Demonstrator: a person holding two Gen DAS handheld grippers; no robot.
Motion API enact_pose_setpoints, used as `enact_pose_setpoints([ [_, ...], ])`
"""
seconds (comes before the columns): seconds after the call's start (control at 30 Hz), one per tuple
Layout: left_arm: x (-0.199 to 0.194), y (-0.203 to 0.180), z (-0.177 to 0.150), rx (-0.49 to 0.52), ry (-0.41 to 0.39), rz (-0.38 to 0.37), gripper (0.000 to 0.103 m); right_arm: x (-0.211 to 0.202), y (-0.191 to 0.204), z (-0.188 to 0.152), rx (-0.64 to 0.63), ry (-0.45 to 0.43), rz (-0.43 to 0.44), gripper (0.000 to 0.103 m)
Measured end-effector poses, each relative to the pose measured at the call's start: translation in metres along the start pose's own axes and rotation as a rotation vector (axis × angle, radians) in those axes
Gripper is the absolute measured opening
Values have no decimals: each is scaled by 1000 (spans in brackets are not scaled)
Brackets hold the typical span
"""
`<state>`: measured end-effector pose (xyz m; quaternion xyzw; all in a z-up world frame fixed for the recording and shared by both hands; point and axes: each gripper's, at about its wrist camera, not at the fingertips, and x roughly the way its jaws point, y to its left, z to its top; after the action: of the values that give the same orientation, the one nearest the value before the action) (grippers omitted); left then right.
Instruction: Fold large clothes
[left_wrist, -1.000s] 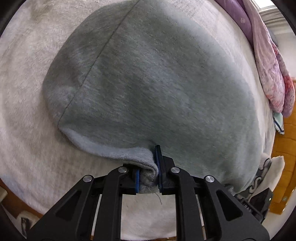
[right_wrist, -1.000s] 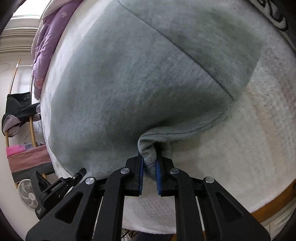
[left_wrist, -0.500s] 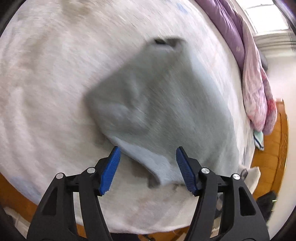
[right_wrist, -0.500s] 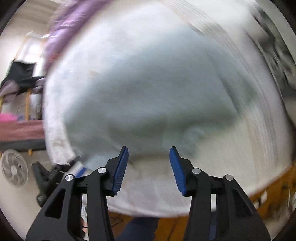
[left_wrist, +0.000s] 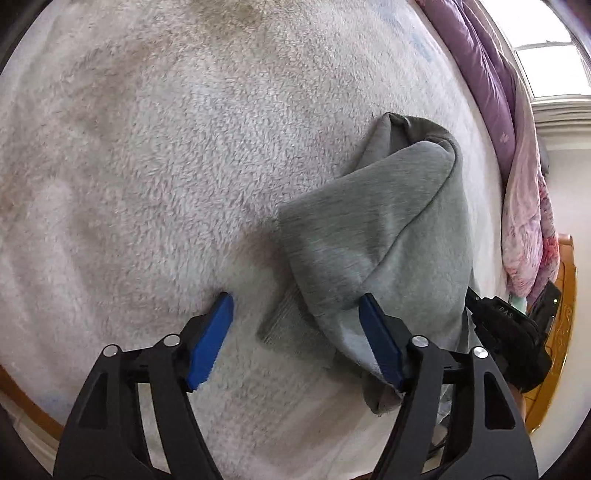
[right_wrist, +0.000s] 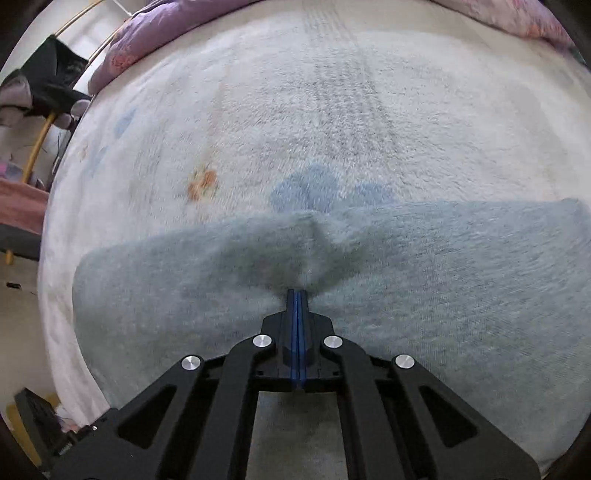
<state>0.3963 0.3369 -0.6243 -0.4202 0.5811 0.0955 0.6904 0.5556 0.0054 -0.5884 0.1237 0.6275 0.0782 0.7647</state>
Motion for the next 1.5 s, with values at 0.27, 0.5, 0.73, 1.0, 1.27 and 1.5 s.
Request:
enact_pose_setpoints([
  [0.27,10,-14,-11,-37,-1,-62,76,-34,3,-38,3,11,1,0],
  [0.5,24,-24,-23,12,-5,-40,75,-31,-3,-92,-20,60,4,0],
  [0.73,28,-25,-25,36,-9,-28,67,-21,-8,-84,-14,68,29,0],
  [1.0,30,-27,-27,67,-6,31,39,-45,-10,-111,25,57,65,4],
  [1.27,34,-50,-25,107,20,36,10,-49,15,-126,-32,27,123,6],
  [1.5,-5,-89,-19,134,5,-113,10,-67,58,-138,-211,28,384,44],
])
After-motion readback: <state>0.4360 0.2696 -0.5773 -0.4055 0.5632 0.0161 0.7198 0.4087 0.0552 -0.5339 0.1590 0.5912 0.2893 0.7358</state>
